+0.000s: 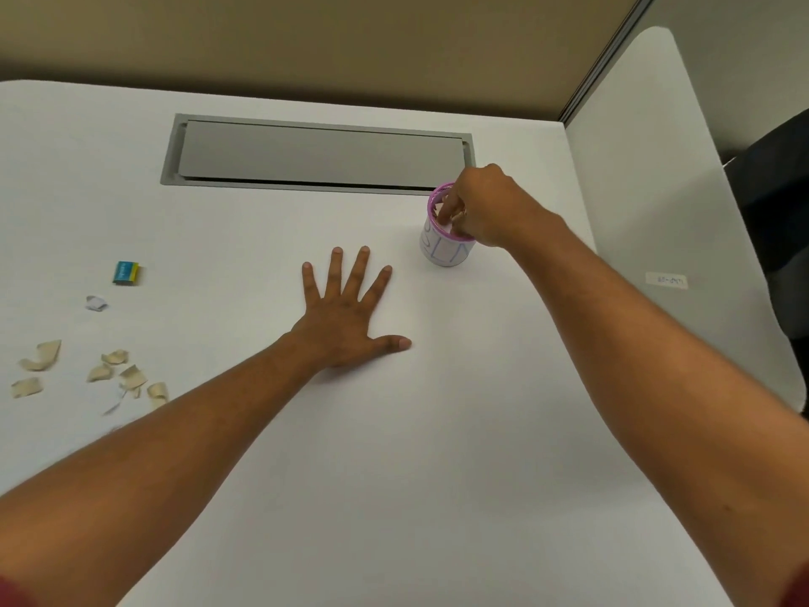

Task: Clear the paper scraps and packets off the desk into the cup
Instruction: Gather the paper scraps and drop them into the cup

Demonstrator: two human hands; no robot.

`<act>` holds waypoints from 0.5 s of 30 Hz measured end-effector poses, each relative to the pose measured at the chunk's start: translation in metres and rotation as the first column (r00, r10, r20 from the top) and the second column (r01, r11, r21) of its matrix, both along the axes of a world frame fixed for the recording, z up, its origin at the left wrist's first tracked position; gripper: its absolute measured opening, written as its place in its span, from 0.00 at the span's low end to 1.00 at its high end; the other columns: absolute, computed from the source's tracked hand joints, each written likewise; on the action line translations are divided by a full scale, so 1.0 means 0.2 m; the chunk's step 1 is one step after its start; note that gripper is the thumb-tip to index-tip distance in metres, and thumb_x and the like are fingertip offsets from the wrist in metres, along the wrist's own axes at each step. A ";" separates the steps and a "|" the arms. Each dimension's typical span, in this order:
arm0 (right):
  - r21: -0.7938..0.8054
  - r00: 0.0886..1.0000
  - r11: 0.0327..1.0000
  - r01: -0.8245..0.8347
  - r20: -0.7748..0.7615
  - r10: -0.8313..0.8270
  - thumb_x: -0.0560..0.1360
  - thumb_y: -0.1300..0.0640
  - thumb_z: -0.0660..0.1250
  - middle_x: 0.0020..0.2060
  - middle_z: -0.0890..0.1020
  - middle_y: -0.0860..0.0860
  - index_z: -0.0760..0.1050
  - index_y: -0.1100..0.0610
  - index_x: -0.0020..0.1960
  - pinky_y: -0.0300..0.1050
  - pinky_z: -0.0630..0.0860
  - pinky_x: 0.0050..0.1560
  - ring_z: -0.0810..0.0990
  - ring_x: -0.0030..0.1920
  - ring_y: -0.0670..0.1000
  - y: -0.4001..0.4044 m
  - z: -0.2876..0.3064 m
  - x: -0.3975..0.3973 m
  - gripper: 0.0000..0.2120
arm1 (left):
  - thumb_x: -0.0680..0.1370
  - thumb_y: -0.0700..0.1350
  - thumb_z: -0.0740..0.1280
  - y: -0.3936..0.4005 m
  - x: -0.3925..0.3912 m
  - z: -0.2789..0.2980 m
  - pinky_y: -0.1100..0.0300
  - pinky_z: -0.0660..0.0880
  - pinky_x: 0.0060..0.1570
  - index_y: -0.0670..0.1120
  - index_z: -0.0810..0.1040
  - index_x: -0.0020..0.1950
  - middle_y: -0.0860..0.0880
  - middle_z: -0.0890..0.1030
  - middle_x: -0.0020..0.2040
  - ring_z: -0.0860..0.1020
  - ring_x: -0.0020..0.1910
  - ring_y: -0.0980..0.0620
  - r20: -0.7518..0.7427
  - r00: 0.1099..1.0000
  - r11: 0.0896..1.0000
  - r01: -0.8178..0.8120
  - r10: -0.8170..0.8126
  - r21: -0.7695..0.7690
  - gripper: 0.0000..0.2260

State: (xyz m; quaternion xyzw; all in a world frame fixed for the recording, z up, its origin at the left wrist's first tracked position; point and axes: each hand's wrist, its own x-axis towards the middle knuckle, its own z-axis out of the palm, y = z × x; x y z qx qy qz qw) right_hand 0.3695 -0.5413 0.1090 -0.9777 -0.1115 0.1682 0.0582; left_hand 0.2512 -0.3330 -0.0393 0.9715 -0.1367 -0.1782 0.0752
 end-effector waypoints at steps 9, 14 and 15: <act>-0.012 1.000 1.000 0.017 -0.014 -0.018 0.74 0.59 0.77 0.65 0.81 0.58 0.79 0.58 0.68 0.50 0.79 0.60 0.80 0.63 0.61 0.03 -0.04 0.00 0.24 | 0.69 0.85 0.46 0.00 0.00 -0.02 0.28 0.29 0.73 0.59 0.31 0.82 0.48 0.27 0.83 0.26 0.80 0.38 0.024 1.000 1.000 0.004 -0.004 0.006 0.51; 0.092 0.992 0.995 0.048 0.108 -0.058 0.74 0.60 0.77 0.58 0.84 0.58 0.86 0.55 0.61 0.45 0.76 0.48 0.82 0.56 0.60 -0.03 0.12 -0.04 0.16 | 0.70 0.85 0.46 0.00 0.00 0.00 0.29 0.27 0.72 0.59 0.31 0.82 0.48 0.27 0.83 0.26 0.80 0.38 0.008 1.000 1.000 0.016 -0.016 0.007 0.51; 0.115 0.986 0.992 0.055 0.147 -0.072 0.75 0.61 0.76 0.57 0.85 0.58 0.86 0.56 0.60 0.45 0.76 0.48 0.83 0.55 0.60 -0.04 0.15 -0.06 0.14 | 0.70 0.84 0.47 0.01 0.00 0.01 0.30 0.26 0.71 0.59 0.31 0.82 0.49 0.26 0.82 0.25 0.80 0.39 -0.012 1.000 1.000 0.019 -0.019 -0.006 0.51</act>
